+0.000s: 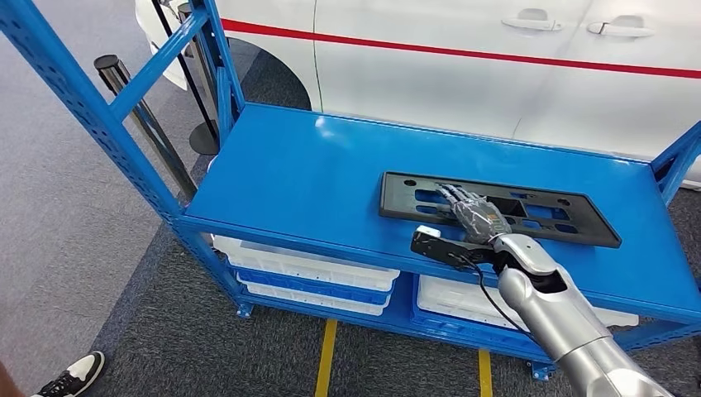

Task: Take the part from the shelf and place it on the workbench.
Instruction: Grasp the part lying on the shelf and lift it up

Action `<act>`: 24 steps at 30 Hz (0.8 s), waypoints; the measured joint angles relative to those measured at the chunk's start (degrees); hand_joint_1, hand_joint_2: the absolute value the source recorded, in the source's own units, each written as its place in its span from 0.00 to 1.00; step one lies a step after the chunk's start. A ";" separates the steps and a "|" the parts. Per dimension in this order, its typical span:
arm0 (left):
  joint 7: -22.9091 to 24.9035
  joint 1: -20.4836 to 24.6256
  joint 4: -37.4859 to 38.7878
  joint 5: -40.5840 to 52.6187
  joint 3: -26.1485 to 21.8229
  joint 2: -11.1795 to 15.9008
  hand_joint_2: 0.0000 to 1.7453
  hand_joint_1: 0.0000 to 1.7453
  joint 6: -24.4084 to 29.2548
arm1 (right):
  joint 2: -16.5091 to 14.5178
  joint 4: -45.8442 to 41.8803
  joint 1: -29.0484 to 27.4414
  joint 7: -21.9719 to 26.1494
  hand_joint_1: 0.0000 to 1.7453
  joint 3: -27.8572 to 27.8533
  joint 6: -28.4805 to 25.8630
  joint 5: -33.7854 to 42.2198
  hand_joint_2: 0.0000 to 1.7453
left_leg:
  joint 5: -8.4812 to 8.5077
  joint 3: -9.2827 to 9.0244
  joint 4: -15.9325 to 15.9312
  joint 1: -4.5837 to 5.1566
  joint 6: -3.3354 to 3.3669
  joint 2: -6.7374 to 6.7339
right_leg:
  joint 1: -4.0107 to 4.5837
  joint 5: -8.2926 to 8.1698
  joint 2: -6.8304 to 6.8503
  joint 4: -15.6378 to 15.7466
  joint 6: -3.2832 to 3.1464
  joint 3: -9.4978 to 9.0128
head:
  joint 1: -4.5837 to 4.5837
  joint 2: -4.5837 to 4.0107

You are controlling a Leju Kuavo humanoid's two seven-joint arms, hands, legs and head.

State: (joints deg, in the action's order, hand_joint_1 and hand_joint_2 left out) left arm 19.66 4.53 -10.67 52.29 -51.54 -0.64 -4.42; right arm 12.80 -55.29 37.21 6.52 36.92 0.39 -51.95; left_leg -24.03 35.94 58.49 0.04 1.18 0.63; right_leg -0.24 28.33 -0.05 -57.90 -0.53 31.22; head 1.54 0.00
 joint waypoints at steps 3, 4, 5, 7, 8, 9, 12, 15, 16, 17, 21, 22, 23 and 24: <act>-0.33 0.01 0.00 -0.05 -0.38 -0.03 0.00 0.00 -0.04 | -1.31 1.66 0.17 -2.18 0.49 0.87 -3.23 -2.39 1.00 | 0.00 -0.02 0.01 0.00 0.02 -0.01 | -0.01 -0.08 0.00 0.08 0.30 -0.02 | 0.00 0.00; -0.38 0.01 0.00 -0.05 -0.49 -0.04 0.00 0.00 -0.04 | -1.69 2.15 0.16 -2.54 0.74 1.09 -3.92 -2.78 1.00 | 0.01 -0.02 0.02 0.00 0.04 -0.01 | -0.01 -0.10 0.00 0.08 0.37 -0.02 | 0.01 0.00; -0.40 0.00 0.00 -0.06 -0.59 -0.04 0.00 0.00 -0.03 | -2.03 2.58 0.15 -2.77 0.99 1.28 -4.42 -3.02 1.00 | 0.03 -0.03 0.02 0.00 0.06 -0.01 | -0.01 -0.12 0.00 0.08 0.43 -0.02 | 0.01 0.00; -0.43 0.00 0.00 -0.09 -0.84 -0.08 0.00 0.00 0.04 | -2.61 3.31 0.07 -3.08 1.00 1.50 -5.74 -3.35 1.00 | 0.05 -0.07 0.03 0.00 0.08 -0.02 | 0.00 -0.13 0.00 0.08 0.48 -0.02 | 0.01 0.00; -0.43 -0.01 0.00 -0.11 -0.99 -0.10 0.00 0.00 0.09 | -2.88 3.60 -0.03 -3.17 1.00 1.51 -6.72 -3.43 1.00 | 0.05 -0.10 0.03 -0.01 0.08 -0.02 | 0.01 -0.13 0.00 0.08 0.49 -0.03 | 0.01 0.00; -0.41 -0.01 0.00 -0.15 -1.16 -0.13 0.00 0.00 0.12 | -3.12 3.84 -0.17 -3.23 1.00 1.51 -7.83 -3.47 1.00 | 0.05 -0.13 0.02 -0.03 0.08 -0.03 | 0.02 -0.13 0.00 0.08 0.49 -0.05 | 0.01 0.00; -0.25 0.00 0.00 -0.36 -1.62 -0.22 0.00 0.00 0.12 | -3.74 4.33 -0.79 -3.40 1.00 1.51 -10.55 -3.63 1.00 | 0.05 -0.21 0.02 -0.07 0.08 -0.06 | 0.04 -0.12 -0.01 0.06 0.49 -0.09 | 0.02 0.00; -0.11 0.00 0.00 -0.55 -2.04 -0.32 0.00 0.00 0.08 | -4.09 4.66 -1.09 -3.67 1.00 1.45 -12.03 -4.29 1.00 | 0.05 -0.25 0.02 -0.13 0.07 -0.07 | 0.05 -0.10 -0.02 0.03 0.50 -0.10 | 0.02 0.00; -0.10 0.00 0.00 -0.56 -2.22 -0.34 0.00 0.00 0.03 | -4.14 4.74 -1.12 -3.75 1.00 1.37 -12.44 -4.48 1.00 | 0.05 -0.27 0.01 -0.14 0.07 -0.08 | 0.05 -0.09 -0.02 0.02 0.50 -0.12 | 0.02 0.00; -0.12 -0.01 0.00 -0.56 -2.39 -0.37 0.00 0.00 -0.01 | -4.17 4.82 -1.14 -3.80 1.00 1.27 -12.84 -4.62 1.00 | 0.05 -0.28 0.01 -0.16 0.07 -0.08 | 0.06 -0.08 -0.02 0.02 0.51 -0.13 | 0.02 0.00; -0.18 -0.01 0.00 -0.55 -2.87 -0.46 0.00 0.00 -0.11 | -4.20 5.19 -1.55 -3.94 1.00 0.93 -13.50 -5.16 1.00 | 0.05 -0.30 0.00 -0.19 0.06 -0.07 | 0.10 -0.07 -0.02 0.02 0.51 -0.16 | 0.01 0.00; -0.20 -0.01 0.00 -0.52 -2.92 -0.48 0.00 0.00 -0.16 | -4.21 5.31 -1.74 -4.00 1.00 0.84 -13.58 -5.36 1.00 | 0.05 -0.30 0.00 -0.19 0.06 -0.07 | 0.11 -0.07 -0.01 0.01 0.51 -0.16 | 0.01 0.00; -0.23 -0.01 0.00 -0.47 -2.96 -0.49 0.00 0.00 -0.23 | -4.22 5.42 -1.89 -4.06 1.00 0.73 -13.68 -5.55 1.00 | 0.05 -0.30 0.00 -0.19 0.07 -0.07 | 0.12 -0.07 -0.02 0.01 0.51 -0.16 | 0.02 0.00; -0.26 -0.01 0.00 -0.38 -2.99 -0.50 0.00 0.00 -0.31 | -4.23 5.53 -2.00 -4.14 1.00 0.61 -13.76 -5.68 1.00 | 0.05 -0.31 0.00 -0.19 0.07 -0.07 | 0.12 -0.07 -0.02 0.01 0.51 -0.16 | 0.02 0.00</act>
State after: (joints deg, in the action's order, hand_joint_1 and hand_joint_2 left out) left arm 19.40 4.52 -10.67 51.91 -54.54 -1.14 -4.73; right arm 8.56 -49.77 35.21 2.37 37.52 -13.38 -57.63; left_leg -23.98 35.63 58.49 -0.15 1.25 0.55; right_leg -0.11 28.26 -0.07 -57.89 -0.02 31.06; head 1.55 0.00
